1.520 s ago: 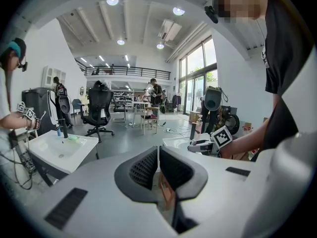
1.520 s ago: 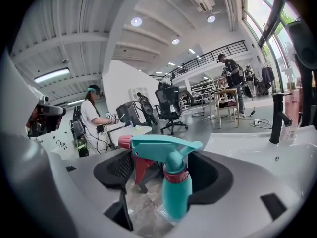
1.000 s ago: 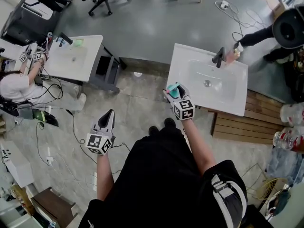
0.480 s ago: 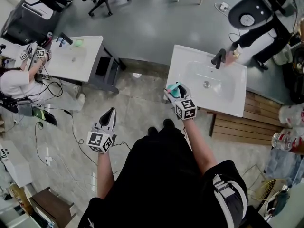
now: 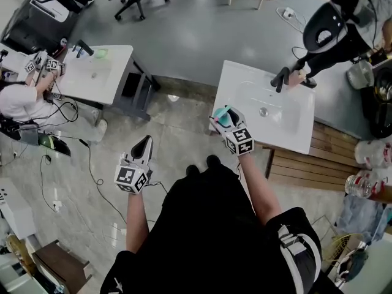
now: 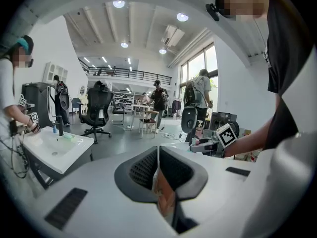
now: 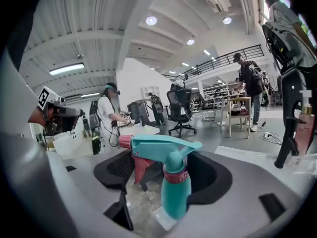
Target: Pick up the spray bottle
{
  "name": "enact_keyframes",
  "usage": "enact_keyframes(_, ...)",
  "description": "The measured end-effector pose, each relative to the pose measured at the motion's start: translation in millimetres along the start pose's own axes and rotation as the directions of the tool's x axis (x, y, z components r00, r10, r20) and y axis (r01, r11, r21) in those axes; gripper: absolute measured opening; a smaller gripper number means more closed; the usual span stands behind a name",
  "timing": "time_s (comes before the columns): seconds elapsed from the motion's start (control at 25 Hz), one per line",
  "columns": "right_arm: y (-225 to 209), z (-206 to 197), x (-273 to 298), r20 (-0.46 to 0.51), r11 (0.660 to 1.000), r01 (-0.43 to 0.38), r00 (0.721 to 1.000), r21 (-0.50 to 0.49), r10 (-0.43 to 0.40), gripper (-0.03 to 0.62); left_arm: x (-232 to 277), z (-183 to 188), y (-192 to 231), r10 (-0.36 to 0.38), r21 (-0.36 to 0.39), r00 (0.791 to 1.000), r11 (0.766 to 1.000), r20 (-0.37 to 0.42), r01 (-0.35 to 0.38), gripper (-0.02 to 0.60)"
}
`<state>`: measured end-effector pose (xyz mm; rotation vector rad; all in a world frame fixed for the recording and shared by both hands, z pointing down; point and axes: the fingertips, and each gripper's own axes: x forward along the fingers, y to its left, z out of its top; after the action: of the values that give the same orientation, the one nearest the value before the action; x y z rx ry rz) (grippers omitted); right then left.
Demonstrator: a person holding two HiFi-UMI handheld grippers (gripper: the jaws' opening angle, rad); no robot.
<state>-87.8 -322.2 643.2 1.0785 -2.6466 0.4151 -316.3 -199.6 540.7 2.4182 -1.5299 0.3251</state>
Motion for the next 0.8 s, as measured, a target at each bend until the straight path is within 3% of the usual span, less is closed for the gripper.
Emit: enact_keyframes(0.8, 1.0, 48.5, -25.6, 0.018, 0.996, -0.077, 0.997, -0.044, 0.078, 0.345, 24.5, -7.8, -21.6, -0.029, -0.04, 0.999, 0.999, 0.026, 0.03, 0.031)
